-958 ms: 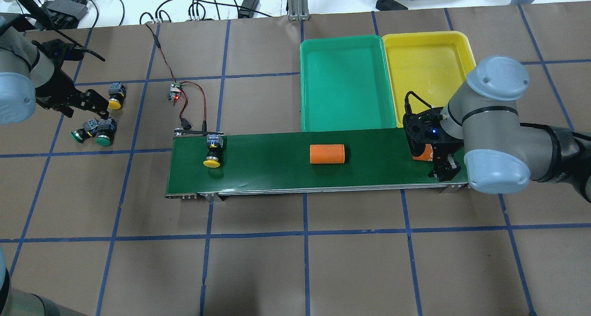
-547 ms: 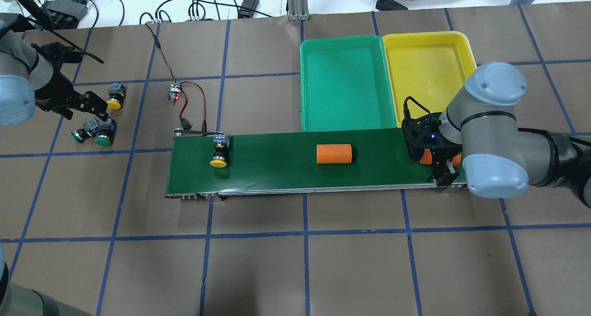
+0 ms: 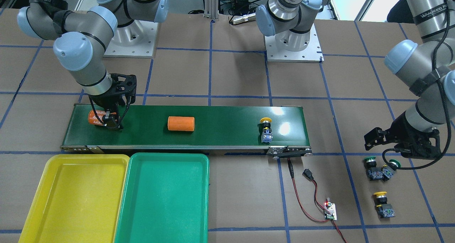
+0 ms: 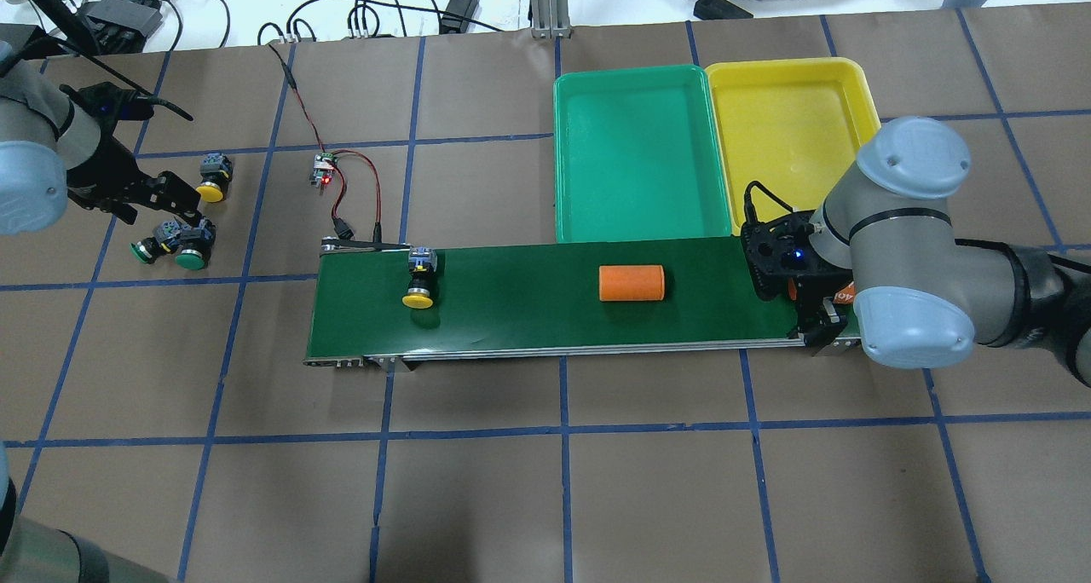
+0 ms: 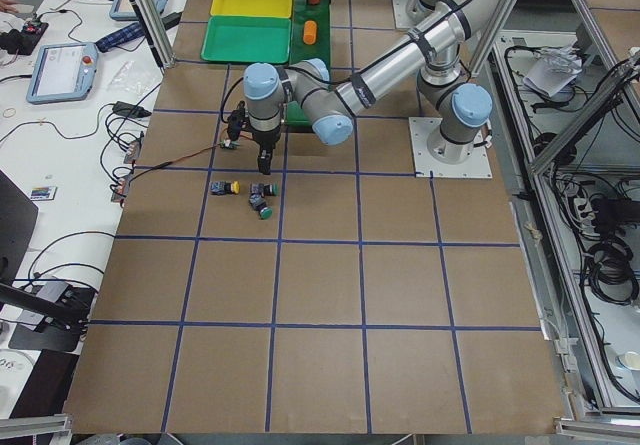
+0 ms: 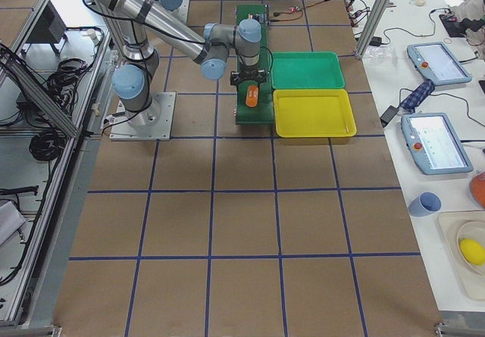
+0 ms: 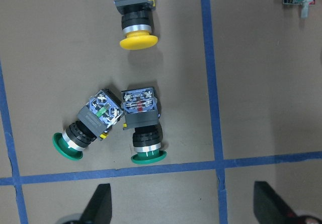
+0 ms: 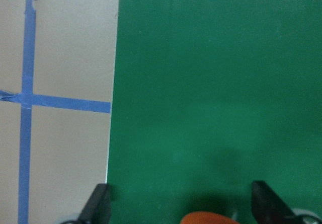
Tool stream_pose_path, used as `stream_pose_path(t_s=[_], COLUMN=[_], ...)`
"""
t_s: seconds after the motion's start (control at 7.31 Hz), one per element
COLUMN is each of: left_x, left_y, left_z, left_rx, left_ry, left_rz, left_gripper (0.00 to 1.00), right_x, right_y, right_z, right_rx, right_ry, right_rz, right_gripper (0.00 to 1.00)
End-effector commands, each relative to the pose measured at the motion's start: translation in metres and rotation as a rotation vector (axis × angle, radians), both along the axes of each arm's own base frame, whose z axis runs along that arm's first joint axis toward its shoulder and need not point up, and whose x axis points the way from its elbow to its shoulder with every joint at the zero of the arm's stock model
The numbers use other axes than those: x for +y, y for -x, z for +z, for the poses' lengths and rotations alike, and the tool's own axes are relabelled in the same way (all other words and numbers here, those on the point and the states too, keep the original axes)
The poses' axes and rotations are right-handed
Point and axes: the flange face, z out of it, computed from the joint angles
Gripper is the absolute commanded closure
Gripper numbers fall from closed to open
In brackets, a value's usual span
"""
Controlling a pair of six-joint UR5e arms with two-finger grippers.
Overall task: Sort buttons by color to trays
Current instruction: 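Reach left gripper over another yellow button while right lowers toward the cylinder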
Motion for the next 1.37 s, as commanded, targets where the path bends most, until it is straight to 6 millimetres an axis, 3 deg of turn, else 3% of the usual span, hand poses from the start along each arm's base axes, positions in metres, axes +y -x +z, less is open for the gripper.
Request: stream_pose_path(t_s=[0.0, 0.27, 0.41, 0.82, 1.23], left_x=[-0.008, -0.019, -0.026, -0.067, -0.085], left_y=[-0.005, -0.008, -0.007, -0.028, -0.035], left_z=[-0.015, -0.023, -0.049, -0.056, -0.071], left_rx=[-0.009, -0.015, 0.038, 0.036, 0.018], left_ry=[0.013, 0.071, 0.054, 0.081, 0.129], left_rz=[0.001, 0.002, 0.004, -0.008, 0.000], left_gripper=[0.00, 0.00, 0.00, 0.00, 0.00], right_x=[0.000, 0.000, 0.001, 0.002, 0.004], right_y=[0.000, 0.000, -0.001, -0.004, -0.019], right_z=[0.000, 0.000, 0.002, 0.007, 0.008], right_rx=[0.000, 0.000, -0.002, -0.018, -0.025], right_ry=[-0.001, 0.000, 0.005, 0.018, 0.023], right_rz=[-0.001, -0.001, -0.002, -0.005, 0.023], right_gripper=[0.00, 0.00, 0.00, 0.00, 0.00])
